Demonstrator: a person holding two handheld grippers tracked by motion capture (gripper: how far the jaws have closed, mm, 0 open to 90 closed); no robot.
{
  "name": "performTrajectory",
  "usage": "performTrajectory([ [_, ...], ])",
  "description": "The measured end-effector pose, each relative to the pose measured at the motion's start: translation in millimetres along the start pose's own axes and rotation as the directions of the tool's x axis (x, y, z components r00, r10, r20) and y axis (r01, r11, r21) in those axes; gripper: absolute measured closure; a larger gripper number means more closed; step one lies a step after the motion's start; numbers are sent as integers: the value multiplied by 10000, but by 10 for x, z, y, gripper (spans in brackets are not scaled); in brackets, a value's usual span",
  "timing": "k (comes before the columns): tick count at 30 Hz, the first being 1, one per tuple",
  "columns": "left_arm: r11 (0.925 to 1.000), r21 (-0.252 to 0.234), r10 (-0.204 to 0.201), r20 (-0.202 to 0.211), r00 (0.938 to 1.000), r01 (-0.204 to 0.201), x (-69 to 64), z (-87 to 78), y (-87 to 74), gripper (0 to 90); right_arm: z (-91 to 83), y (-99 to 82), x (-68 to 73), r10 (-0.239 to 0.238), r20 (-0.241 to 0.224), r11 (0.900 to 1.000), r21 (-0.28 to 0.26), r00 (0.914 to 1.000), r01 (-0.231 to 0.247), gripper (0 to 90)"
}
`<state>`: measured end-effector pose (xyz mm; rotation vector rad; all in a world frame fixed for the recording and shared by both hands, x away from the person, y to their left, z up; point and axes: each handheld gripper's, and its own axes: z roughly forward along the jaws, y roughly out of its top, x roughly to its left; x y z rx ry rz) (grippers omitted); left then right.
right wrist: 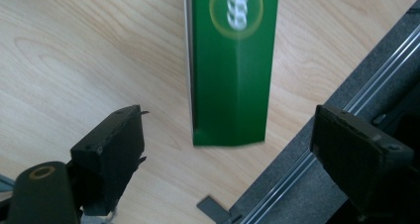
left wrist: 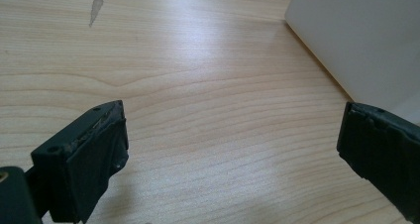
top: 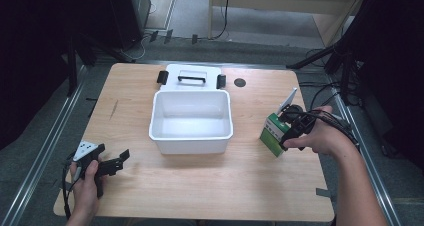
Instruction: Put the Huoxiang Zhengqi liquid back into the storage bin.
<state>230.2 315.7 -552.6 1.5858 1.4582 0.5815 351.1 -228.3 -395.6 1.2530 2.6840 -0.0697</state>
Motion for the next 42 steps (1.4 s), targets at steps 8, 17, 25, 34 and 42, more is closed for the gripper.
performTrajectory([
  [8,10000,5,-13,17,10000,13,0,1,0,3,-25,156,-1,247,-197,9987,-435,9995,-255,268],
  [17,10000,9,-11,41,10000,11,1,2,0,3,29,285,-29,396,-925,9979,-475,9949,-442,381],
  [25,10000,14,-22,41,10000,22,1,4,1,3,32,345,-127,1116,-1262,9906,-644,9857,-1204,485],
  [34,10000,26,-15,45,10000,15,0,4,1,3,84,389,-119,951,-1579,9931,-529,9829,-1046,617],
  [42,10000,23,-17,47,10000,17,-1,5,1,3,39,389,-98,358,-1576,9979,-484,9869,-439,643],
])
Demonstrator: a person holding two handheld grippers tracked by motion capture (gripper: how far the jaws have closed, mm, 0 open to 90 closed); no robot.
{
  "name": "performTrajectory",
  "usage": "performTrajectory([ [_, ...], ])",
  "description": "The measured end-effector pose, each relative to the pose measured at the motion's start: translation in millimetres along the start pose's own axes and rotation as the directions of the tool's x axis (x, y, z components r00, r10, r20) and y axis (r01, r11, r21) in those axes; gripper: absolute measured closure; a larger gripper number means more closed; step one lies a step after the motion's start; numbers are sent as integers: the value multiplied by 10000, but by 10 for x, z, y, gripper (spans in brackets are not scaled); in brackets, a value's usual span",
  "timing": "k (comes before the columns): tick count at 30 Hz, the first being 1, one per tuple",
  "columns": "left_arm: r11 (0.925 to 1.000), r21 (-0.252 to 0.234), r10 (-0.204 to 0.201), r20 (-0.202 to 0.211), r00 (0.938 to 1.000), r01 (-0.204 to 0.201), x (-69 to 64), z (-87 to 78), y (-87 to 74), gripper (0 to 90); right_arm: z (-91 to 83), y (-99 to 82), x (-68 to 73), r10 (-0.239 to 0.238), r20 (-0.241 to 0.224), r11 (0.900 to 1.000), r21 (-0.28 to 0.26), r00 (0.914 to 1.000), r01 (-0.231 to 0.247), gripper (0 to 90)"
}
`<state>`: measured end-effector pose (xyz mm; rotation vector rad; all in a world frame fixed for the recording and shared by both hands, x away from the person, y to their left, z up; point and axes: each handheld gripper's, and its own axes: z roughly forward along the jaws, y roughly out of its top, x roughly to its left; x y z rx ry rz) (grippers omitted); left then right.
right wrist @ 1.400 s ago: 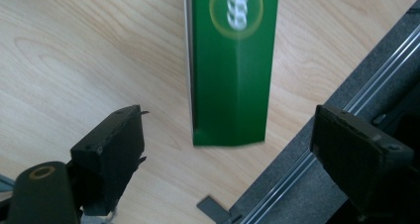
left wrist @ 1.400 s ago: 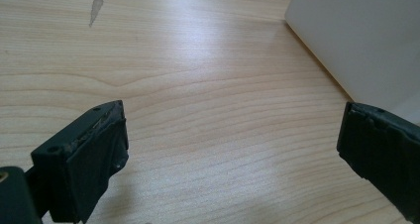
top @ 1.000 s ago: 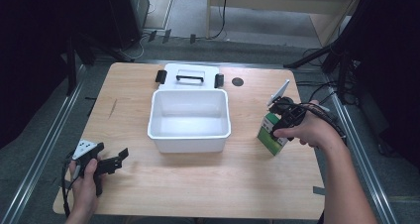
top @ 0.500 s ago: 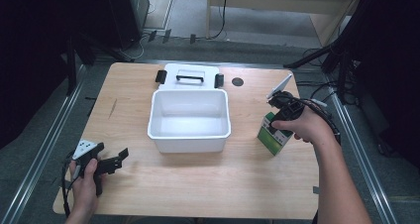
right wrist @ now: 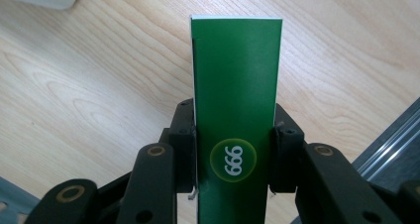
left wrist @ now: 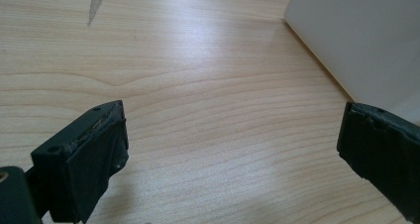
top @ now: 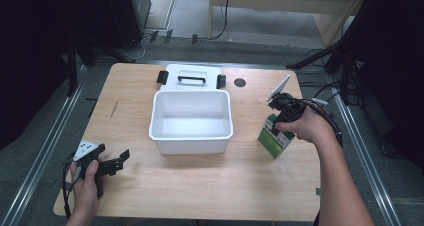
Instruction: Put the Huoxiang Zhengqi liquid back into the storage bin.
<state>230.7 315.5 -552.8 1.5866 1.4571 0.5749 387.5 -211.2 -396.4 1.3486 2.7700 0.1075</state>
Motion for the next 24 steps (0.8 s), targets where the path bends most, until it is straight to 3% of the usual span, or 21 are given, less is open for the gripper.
performTrajectory([
  [3,10000,2,1,-1,10000,-1,-1,-1,0,3,-42,-6,22,-570,218,9984,-54,9981,571,644],
  [6,10000,1,0,-8,10000,0,-2,0,0,3,-104,-9,54,-1271,447,9917,-157,9909,1279,644],
  [7,10000,2,9,-12,10000,-9,-2,1,0,3,-104,-9,54,-1271,447,9917,-157,9909,1279,644],
  [8,10000,8,6,-6,10000,-6,-3,0,0,3,-158,-6,81,-1635,476,9859,-278,9854,1649,644],
  [13,10000,-7,-6,-16,10000,6,-4,2,1,3,-312,9,170,-2118,309,9748,-656,9768,2134,644],
  [14,10000,3,33,-14,10000,-33,-2,3,1,3,-440,30,238,-2507,232,9633,-926,9678,2518,644],
  [15,10000,3,33,-14,10000,-33,-2,3,1,3,-440,30,238,-2507,232,9633,-926,9678,2518,644],
  [16,10000,15,43,-17,10000,-43,-3,1,2,3,-541,59,292,-2752,319,9559,-981,9609,2770,644],
  [20,10000,12,17,-10,10000,-17,-2,1,2,3,-715,123,374,-3092,660,9447,-934,9487,3143,643],
  [24,10000,4,6,-2,10000,-6,0,1,1,3,-889,187,411,-3066,793,9433,-1080,9485,3139,644],
])
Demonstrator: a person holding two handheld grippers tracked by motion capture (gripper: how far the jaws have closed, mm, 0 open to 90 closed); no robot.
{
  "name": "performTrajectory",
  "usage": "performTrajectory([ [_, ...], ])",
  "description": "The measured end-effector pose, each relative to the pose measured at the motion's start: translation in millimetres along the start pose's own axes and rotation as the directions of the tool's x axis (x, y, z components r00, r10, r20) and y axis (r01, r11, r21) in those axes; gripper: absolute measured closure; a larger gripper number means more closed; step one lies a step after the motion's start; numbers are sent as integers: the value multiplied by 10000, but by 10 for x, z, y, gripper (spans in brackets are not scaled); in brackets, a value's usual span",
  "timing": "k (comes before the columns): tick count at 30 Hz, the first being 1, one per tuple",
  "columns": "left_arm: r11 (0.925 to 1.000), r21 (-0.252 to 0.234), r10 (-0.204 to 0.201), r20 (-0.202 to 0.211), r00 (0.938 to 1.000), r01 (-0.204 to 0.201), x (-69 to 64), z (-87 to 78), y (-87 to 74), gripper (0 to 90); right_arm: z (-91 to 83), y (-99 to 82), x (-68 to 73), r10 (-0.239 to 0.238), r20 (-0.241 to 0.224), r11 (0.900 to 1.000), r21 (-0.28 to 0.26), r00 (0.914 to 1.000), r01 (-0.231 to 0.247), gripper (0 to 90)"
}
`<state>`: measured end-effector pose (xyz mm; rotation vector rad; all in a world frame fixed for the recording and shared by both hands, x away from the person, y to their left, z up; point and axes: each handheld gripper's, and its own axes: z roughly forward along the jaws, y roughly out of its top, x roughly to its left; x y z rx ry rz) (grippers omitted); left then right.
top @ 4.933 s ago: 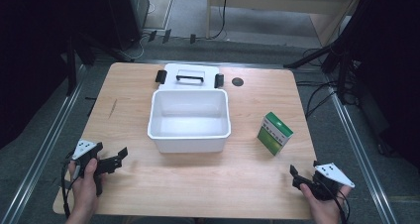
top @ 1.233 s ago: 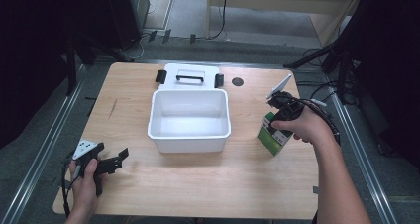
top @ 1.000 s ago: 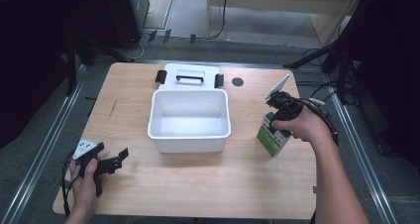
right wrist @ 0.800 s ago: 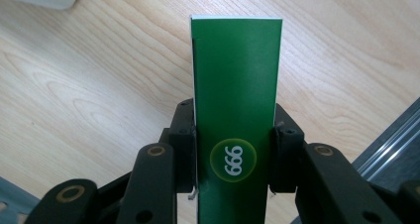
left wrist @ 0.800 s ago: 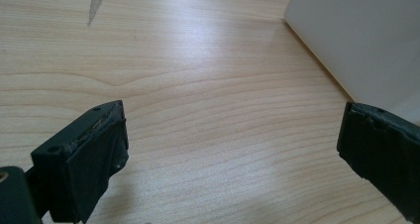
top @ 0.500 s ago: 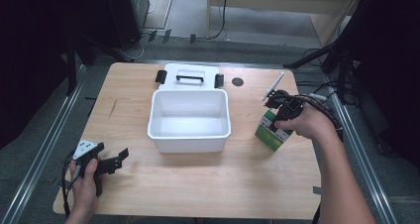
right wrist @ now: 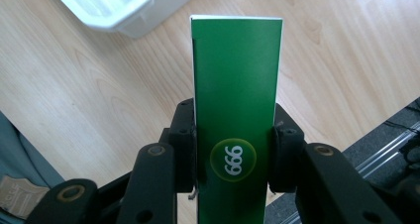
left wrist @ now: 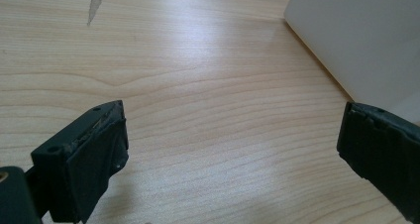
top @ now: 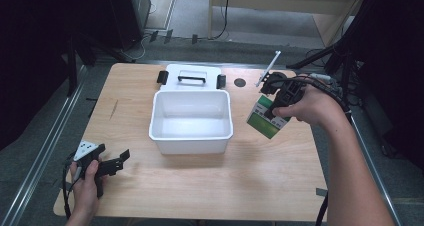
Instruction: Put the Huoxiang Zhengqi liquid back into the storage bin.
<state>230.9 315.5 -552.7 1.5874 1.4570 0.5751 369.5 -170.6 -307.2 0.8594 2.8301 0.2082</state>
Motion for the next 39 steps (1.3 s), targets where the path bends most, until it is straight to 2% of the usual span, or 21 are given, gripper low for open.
performTrajectory([
  [7,10000,8,5,10,10000,-5,-1,1,0,3,-235,159,18,-79,46,9998,-172,10000,80,644],
  [14,10000,22,-14,4,10000,14,-1,0,0,3,-398,403,118,-748,246,9968,-280,9969,755,644],
  [19,10000,39,-25,28,10000,25,4,-1,0,3,-497,589,243,-1704,99,9836,-584,9853,1707,644],
  [20,10000,39,-25,28,10000,25,4,-1,0,3,-497,589,243,-1704,99,9836,-584,9853,1707,644],
  [21,10000,38,-42,31,10000,42,6,-2,0,3,-526,666,298,-2382,76,9679,-806,9712,2381,644],
  [25,10000,29,-48,39,10000,47,10,-2,0,3,-553,784,407,-3461,117,9330,-1010,9381,3455,644],
  [26,10000,23,-52,44,10000,52,11,-2,-1,3,-555,812,434,-3765,128,9207,-1057,9263,3756,644],
  [27,10000,23,-52,44,10000,52,11,-2,-1,3,-553,839,457,-4157,142,9028,-1146,9094,4145,644],
  [28,10000,21,-52,48,10000,52,12,-3,0,3,-554,864,479,-4410,115,8909,-1159,8974,4392,644],
  [29,10000,18,-61,41,10000,61,12,-3,-1,3,-555,888,496,-4558,79,8839,-1134,8901,4537,644],
  [31,10000,21,-69,45,10000,69,13,-3,-1,3,-544,928,531,-5023,58,8586,-1151,8647,4996,644],
  [33,10000,17,-71,60,10000,70,14,-2,0,3,-526,957,547,-5316,64,8409,-1160,8470,5286,644],
  [34,9999,10,-103,61,9999,103,13,-2,-1,3,-503,978,553,-5492,52,8289,-1234,8357,5456,644],
  [35,9999,13,-105,64,9999,105,13,-3,0,3,-490,987,563,-5498,110,8284,-1214,8352,5469,643],
  [36,9999,9,-109,67,9999,109,14,-4,-1,3,-475,997,565,-5608,180,8201,-1246,8277,5584,643],
  [39,9999,10,-118,70,9999,118,14,-4,-1,3,-422,1040,585,-5709,190,8140,-1178,8208,5689,643],
])
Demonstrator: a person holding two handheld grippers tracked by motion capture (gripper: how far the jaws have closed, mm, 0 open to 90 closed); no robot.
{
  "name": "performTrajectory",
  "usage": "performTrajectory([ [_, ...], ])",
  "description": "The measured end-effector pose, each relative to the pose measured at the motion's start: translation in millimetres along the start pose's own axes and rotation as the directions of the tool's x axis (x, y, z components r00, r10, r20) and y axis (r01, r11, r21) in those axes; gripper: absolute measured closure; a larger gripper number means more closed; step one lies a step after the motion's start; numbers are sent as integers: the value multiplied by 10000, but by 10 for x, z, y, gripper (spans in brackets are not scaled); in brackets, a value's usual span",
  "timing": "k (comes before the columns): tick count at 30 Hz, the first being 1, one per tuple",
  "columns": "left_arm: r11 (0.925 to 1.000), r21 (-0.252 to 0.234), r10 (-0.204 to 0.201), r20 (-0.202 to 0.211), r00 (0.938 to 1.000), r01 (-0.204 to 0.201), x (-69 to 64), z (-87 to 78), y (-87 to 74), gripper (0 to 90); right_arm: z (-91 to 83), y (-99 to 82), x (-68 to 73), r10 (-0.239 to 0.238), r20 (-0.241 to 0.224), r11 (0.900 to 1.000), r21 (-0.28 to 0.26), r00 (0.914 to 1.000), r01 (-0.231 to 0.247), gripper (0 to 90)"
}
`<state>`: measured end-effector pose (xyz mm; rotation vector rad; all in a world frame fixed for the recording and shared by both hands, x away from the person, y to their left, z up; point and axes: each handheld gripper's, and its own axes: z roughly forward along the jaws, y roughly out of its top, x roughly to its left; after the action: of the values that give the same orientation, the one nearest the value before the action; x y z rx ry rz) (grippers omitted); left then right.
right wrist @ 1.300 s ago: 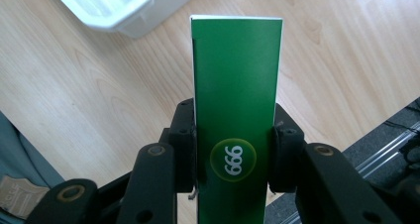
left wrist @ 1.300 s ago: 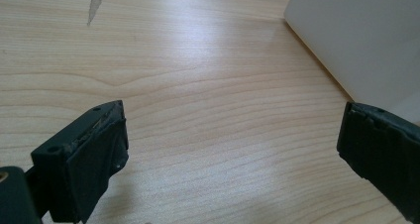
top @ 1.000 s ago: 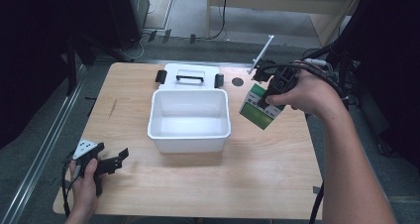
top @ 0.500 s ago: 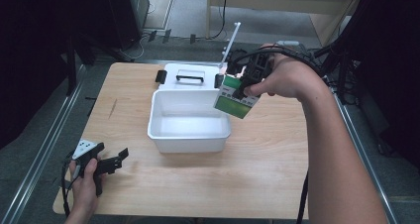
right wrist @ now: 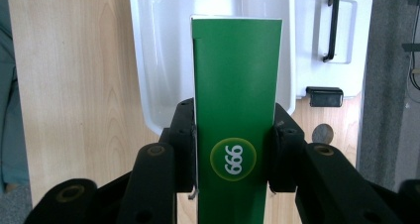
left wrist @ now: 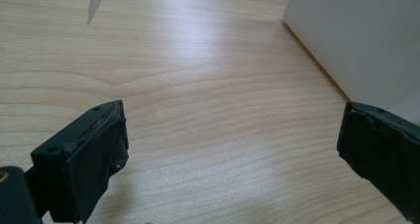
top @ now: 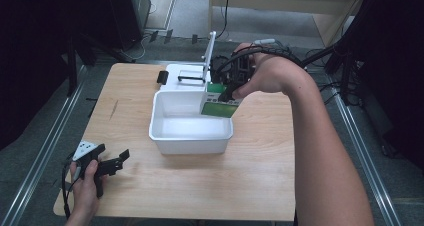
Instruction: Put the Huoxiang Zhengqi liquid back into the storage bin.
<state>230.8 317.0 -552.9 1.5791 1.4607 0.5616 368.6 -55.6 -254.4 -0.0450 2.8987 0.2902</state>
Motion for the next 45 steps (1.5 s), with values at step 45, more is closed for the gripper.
performTrajectory([
  [45,10000,-17,-50,66,10000,50,8,-1,0,3,850,26,-115,-258,-657,9979,580,9975,296,641],
])
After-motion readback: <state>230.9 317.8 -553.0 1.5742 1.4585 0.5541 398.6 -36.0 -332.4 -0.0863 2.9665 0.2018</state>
